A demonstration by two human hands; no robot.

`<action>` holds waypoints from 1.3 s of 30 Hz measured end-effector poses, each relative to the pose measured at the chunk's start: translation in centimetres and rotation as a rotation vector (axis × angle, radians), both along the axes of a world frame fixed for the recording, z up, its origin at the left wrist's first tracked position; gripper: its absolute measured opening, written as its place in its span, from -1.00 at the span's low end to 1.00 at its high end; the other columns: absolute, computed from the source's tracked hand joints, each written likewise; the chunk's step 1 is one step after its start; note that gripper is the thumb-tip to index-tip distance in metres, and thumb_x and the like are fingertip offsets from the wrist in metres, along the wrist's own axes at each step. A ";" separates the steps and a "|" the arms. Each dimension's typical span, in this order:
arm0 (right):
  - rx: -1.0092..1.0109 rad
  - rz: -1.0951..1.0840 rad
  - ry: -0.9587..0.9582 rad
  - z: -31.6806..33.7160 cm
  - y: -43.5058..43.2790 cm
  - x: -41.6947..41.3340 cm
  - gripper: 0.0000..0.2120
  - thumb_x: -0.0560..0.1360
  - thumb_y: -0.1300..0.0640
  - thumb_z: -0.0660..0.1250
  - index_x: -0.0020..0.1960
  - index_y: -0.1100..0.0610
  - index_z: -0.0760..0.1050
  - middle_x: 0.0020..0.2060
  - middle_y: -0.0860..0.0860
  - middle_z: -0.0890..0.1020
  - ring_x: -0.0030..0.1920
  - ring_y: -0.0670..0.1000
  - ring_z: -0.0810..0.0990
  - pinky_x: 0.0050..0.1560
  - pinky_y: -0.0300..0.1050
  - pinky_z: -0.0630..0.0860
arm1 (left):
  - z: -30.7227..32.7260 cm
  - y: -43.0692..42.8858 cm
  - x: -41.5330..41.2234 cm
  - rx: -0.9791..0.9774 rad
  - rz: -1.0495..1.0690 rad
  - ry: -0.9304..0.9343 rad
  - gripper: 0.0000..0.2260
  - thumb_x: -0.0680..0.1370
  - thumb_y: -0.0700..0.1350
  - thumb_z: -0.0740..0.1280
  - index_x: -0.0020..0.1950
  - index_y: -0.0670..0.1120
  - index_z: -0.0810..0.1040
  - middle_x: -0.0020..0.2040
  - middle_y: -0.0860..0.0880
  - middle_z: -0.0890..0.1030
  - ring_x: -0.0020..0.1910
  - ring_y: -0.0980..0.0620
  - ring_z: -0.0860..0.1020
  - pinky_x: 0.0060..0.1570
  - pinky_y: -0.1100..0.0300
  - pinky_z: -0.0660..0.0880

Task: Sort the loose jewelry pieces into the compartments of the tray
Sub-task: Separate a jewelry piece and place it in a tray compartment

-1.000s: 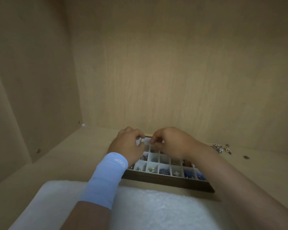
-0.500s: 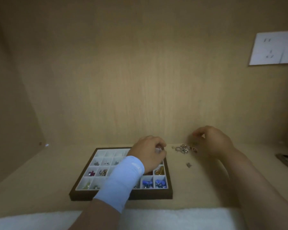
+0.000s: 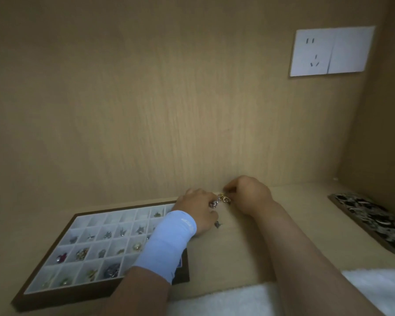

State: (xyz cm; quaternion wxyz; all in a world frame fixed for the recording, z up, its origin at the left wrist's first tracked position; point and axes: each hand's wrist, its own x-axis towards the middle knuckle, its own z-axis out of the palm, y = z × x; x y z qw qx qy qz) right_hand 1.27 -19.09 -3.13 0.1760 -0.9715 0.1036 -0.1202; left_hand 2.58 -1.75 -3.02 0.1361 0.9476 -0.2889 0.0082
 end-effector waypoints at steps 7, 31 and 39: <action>0.054 -0.065 -0.036 0.3 0.3 -0.3 -0.83 0.46 0.08 0.41 -0.01 -0.14 0.69 0.07 -0.10 0.71 0.13 0.02 0.65 0.04 -0.19 0.48 | 0.0 0.7 0.2 -0.205 -0.003 -0.021 -0.71 0.56 -0.02 0.27 0.27 0.11 0.55 0.24 0.04 0.57 0.28 -0.03 0.43 0.33 0.04 0.36; 1.128 0.295 -0.141 2.4 5.6 -1.3 -0.95 0.45 0.20 0.52 -0.10 0.10 0.67 -0.39 -0.04 0.65 -0.51 -0.12 0.42 -0.48 -0.26 0.35 | 2.6 4.3 -0.4 -0.951 0.150 0.199 -0.93 0.50 -0.13 0.44 -0.11 0.05 0.68 -0.21 0.00 0.68 -0.28 0.13 0.62 -0.19 0.31 0.54; 1.019 0.410 -0.123 5.6 10.3 -2.6 -0.92 0.48 0.15 0.47 -0.07 0.15 0.71 -0.38 0.04 0.68 -0.54 -0.16 0.44 -0.55 -0.30 0.31 | 4.9 9.5 -2.0 -0.968 0.236 0.144 -0.97 0.47 -0.11 0.47 -0.11 0.00 0.69 -0.23 0.08 0.71 -0.28 0.25 0.62 -0.16 0.30 0.49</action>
